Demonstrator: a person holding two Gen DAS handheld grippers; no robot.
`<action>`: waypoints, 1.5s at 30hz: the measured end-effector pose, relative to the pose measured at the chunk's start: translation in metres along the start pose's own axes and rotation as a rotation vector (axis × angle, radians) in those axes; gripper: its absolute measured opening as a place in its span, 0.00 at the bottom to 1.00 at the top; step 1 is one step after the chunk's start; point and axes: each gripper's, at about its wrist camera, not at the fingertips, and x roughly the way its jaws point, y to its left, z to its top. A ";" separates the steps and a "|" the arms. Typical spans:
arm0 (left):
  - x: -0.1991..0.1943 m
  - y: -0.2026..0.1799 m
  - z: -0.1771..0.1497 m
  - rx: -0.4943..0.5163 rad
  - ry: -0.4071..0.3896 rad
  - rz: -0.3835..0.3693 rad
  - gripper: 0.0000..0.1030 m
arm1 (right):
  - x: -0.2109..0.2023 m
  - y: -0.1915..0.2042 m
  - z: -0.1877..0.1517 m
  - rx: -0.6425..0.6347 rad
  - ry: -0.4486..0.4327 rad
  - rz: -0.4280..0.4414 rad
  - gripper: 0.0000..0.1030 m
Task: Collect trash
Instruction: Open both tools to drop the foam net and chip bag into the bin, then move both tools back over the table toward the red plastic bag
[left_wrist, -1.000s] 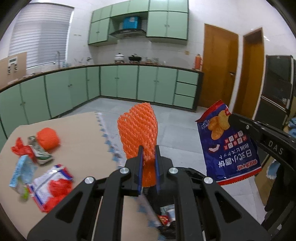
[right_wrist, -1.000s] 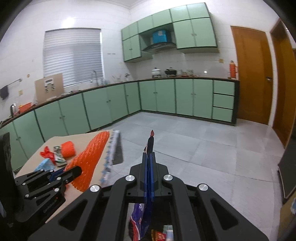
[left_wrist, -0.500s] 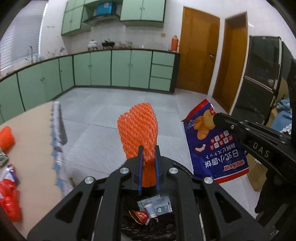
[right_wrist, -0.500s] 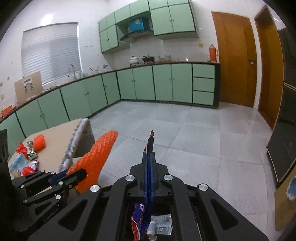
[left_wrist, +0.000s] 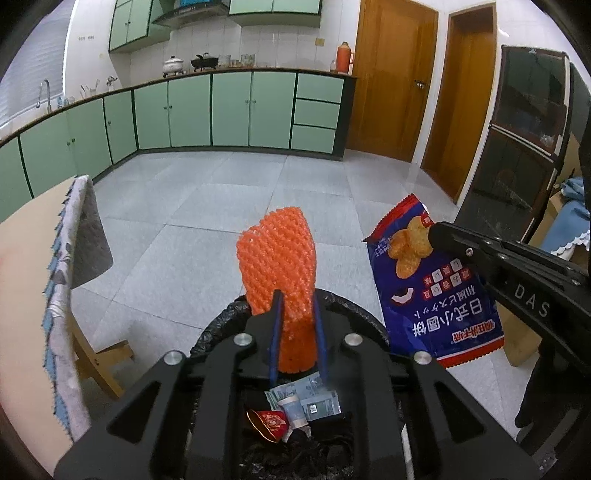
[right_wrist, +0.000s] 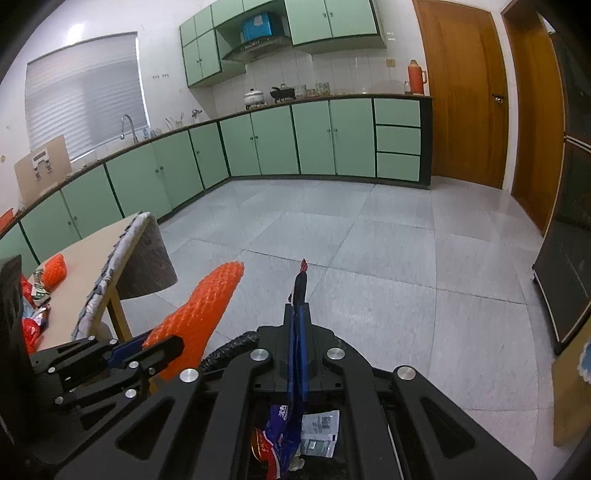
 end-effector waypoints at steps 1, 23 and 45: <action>0.004 0.000 0.001 0.000 0.006 0.002 0.18 | 0.002 -0.002 0.000 0.003 0.005 -0.003 0.05; -0.080 0.066 0.029 -0.119 -0.149 0.059 0.66 | -0.044 0.010 0.015 0.030 -0.107 -0.015 0.70; -0.257 0.220 -0.043 -0.282 -0.227 0.498 0.82 | -0.050 0.203 0.007 -0.140 -0.107 0.304 0.94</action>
